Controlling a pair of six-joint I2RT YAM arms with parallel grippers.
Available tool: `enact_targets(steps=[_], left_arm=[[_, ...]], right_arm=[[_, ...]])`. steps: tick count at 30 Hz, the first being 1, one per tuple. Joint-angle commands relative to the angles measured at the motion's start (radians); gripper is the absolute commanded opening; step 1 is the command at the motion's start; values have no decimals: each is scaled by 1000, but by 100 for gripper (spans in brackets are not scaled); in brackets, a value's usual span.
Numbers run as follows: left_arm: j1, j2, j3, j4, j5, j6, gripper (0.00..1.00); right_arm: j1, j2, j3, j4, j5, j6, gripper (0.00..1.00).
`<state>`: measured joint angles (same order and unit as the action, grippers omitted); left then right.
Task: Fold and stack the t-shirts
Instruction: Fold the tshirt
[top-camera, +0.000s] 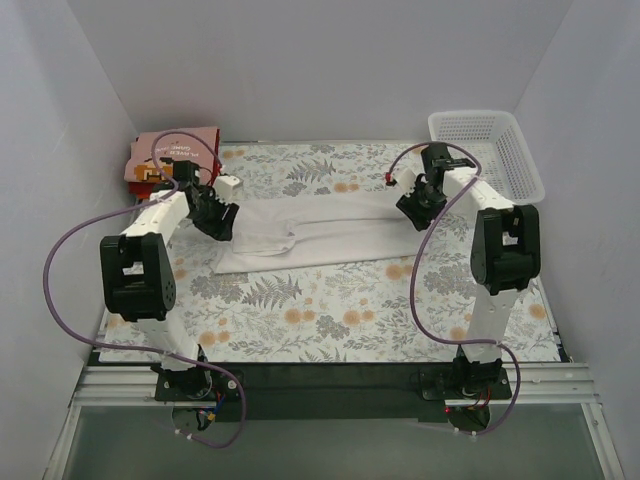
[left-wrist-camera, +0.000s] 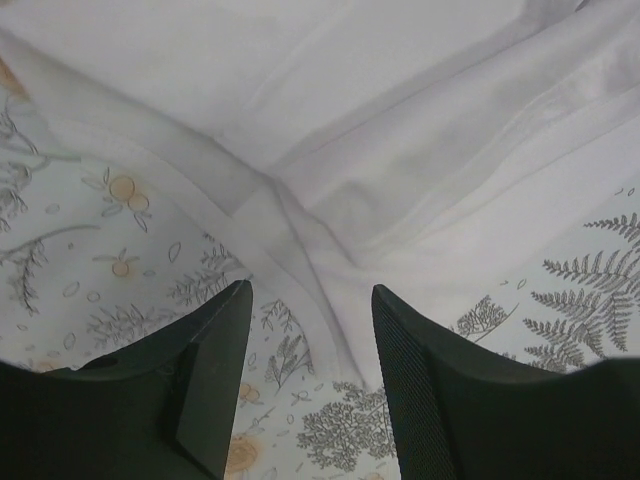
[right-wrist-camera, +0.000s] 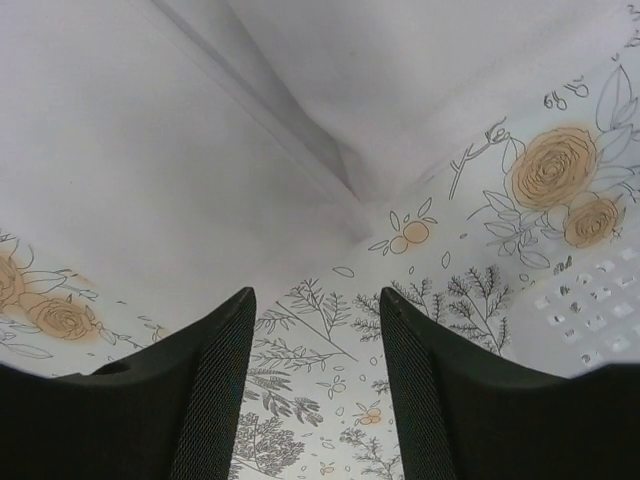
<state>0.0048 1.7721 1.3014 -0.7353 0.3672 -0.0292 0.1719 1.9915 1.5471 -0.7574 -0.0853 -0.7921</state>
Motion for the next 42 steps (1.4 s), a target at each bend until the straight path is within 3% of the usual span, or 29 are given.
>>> enact_targets(steps=[1,7,14,17,20,21,25,28,33,34,35,36,39,42], left_arm=[[66,-91,-59,-58,73,-52,50],[70,-166,-209,-50,81,-104,52],[70,-148,-307,57,29,-162,54],[70,-119,-330,82,0,-173,49],[70,-105,-349,85,-8,-176,30],[70,-106,-353,86,-13,-176,20],[70,-132,-387,77,-39,-172,0],[70,-180,-421,59,-40,-164,0],[70,-255,-467,13,-53,-144,0],[70,-275,-468,5,-59,-140,0],[70,-284,-467,-15,-62,-138,1],[72,-293,-446,-25,-60,-141,7],[83,-362,-380,-64,1,-155,35],[80,-418,-332,-76,90,-179,44]], right_arm=[[-14,-118,-11,-56,-82,76,58],[-15,-165,-165,-53,-97,136,56],[-28,-93,-177,-8,-87,194,56],[-29,-54,-170,3,-88,209,53],[-28,-39,-183,7,-85,211,39],[-28,-42,-192,9,-82,209,29],[-29,-68,-249,12,-67,191,11],[-29,-109,-311,10,-59,179,1],[-28,-203,-407,0,-47,163,2],[-28,-215,-427,-3,-30,163,24],[-29,-235,-432,-10,-24,163,35],[-29,-249,-429,-17,-22,165,49],[-29,-309,-363,-66,-94,200,51],[-26,-358,-254,-99,-256,231,50]])
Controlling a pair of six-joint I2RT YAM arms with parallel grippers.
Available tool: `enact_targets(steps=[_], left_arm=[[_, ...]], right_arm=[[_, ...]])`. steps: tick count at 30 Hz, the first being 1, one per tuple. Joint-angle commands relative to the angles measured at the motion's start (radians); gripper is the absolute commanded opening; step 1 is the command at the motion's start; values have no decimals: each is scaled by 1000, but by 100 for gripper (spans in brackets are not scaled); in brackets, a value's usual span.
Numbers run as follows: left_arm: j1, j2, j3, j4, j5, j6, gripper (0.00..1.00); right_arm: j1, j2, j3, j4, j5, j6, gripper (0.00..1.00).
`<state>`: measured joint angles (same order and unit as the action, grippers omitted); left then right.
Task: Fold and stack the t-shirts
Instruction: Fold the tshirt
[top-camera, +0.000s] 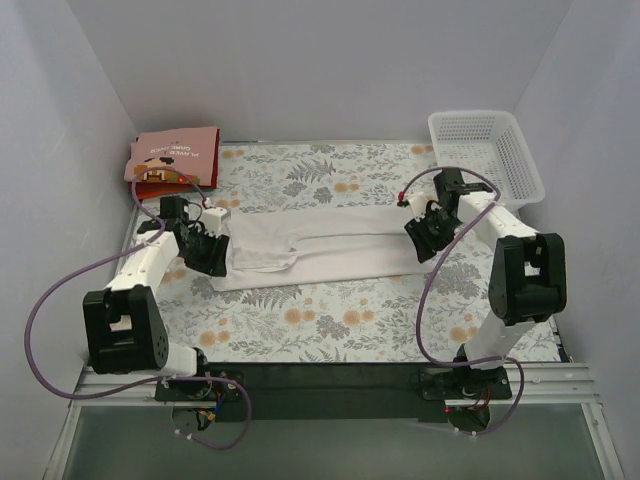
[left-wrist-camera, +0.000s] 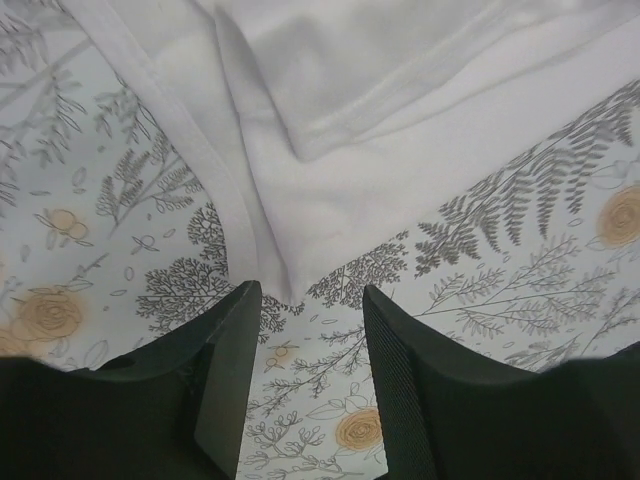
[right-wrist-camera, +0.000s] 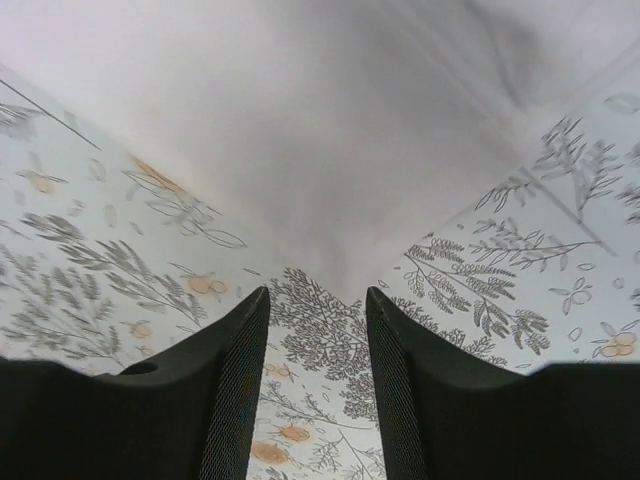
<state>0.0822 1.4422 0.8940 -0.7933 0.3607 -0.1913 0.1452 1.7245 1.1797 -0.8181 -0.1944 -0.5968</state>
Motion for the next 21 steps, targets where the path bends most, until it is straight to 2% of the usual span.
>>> enact_targets(steps=[1,4,7,9,13,16,19,20,21], left_arm=[[4,-89,101,-20,125,-26,45],[2,-62,124,-21,211,-89,45],[2,3,125,-8,293,-174,43],[2,47,122,12,317,-217,41],[2,107,112,55,313,-325,37],[2,132,97,85,302,-352,36],[4,165,91,108,262,-382,34],[1,173,91,115,239,-393,34],[2,182,91,118,228,-401,34]], right_arm=[[5,-101,130,-33,-230,55,50],[66,-102,195,0,-305,104,47],[209,-21,273,42,-333,199,38],[257,19,296,71,-365,235,33],[333,66,281,242,-437,374,32],[398,73,255,380,-451,459,35],[471,113,268,442,-464,535,36],[482,144,273,453,-467,555,38],[490,159,276,465,-471,577,43]])
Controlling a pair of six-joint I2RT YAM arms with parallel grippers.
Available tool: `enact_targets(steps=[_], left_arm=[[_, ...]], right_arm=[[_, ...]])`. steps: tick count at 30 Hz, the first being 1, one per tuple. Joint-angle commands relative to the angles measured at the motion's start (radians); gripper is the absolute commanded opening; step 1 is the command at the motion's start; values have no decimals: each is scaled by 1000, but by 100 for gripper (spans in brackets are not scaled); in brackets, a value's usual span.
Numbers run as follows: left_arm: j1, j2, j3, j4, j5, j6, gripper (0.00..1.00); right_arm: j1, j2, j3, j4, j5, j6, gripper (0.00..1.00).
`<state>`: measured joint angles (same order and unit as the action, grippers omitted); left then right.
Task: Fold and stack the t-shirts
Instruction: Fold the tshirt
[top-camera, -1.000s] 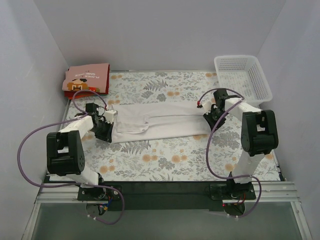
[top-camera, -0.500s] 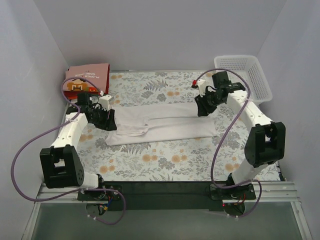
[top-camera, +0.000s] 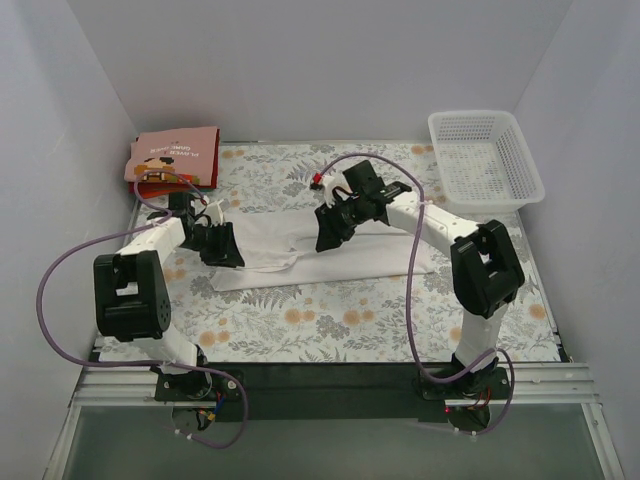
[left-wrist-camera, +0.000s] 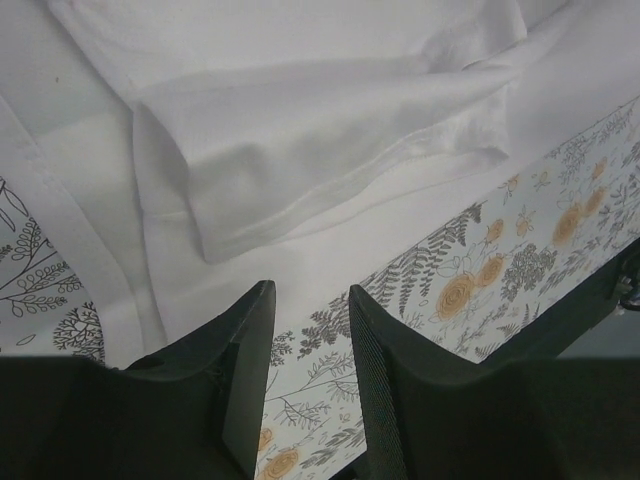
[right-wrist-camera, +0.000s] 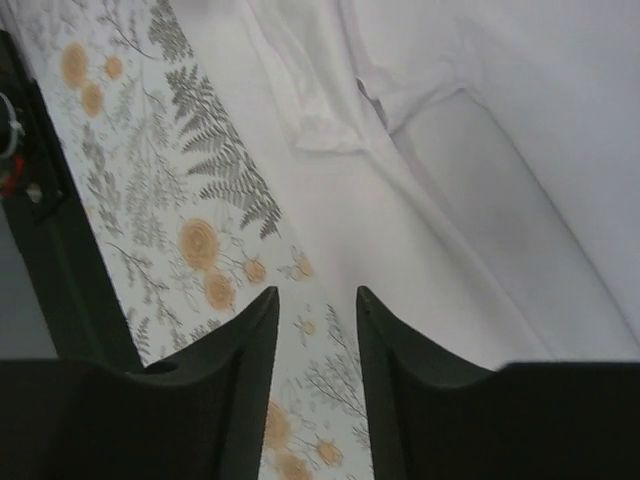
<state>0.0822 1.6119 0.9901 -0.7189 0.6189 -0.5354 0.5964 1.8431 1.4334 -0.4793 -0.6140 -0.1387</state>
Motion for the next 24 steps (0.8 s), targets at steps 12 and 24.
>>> enact_targets(steps=[12,24], left_arm=[[2,72,-4,61,-145,-115,34],[2,92,2,65,-168,-146,40]], right_arm=[[100,209,15,343,-102,447,55],[120,314,39,390,-141,547,56]])
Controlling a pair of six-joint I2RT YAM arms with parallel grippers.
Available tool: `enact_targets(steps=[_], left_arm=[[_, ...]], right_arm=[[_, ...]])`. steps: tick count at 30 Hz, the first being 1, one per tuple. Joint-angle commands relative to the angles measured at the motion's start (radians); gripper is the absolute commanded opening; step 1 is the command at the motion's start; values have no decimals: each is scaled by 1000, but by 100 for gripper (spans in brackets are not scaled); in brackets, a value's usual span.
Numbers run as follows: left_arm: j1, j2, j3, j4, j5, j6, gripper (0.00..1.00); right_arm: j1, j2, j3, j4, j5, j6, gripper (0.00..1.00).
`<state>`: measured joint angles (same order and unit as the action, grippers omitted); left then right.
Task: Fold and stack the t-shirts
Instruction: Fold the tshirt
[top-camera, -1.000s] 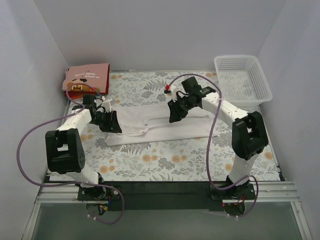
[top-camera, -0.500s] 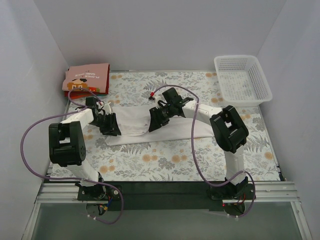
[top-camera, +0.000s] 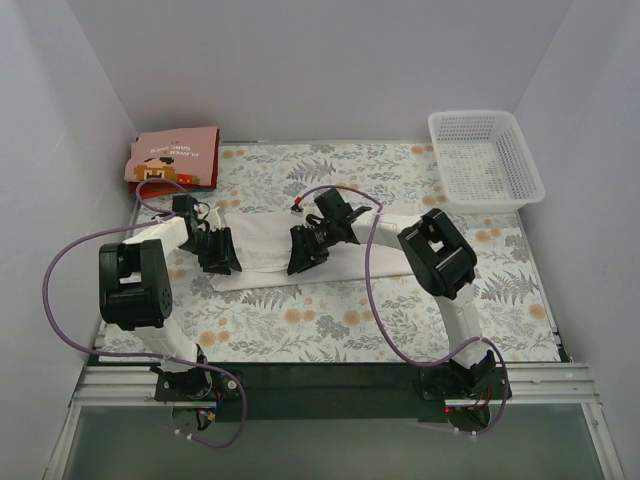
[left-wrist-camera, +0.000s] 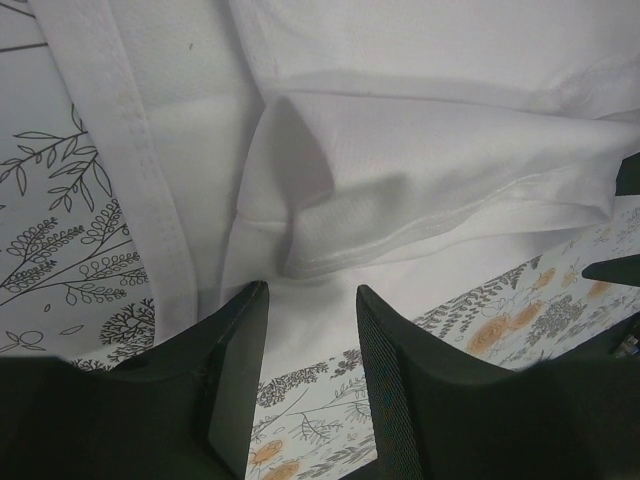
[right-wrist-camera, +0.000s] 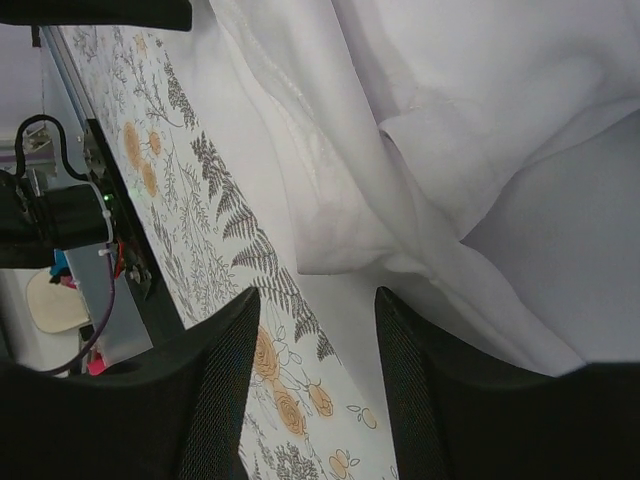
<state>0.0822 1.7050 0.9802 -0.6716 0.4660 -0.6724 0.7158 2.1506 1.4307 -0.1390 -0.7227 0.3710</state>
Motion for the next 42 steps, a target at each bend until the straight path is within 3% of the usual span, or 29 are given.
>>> enact_targets(steps=[1,13,20,32,37,42], left_arm=[[1,4,15,23,-13,-9,40],[2,64,66,30,45,-21,33],[2,22,83,27,26,-26,31],[2,34,103,23,33,-29,31],[2,50,103,32,36,-30,31],[2,53,115,24,40,-24,19]], right_arm=[[1,18,49,50,-38,39,56],[1,58,71,64,-69,55,44],[-1,52,60,68,-69,57,34],[-3,45,53,75,-66,52,2],[-6,42,46,76,-67,48,1],[-9,38,48,81,-72,49,1]])
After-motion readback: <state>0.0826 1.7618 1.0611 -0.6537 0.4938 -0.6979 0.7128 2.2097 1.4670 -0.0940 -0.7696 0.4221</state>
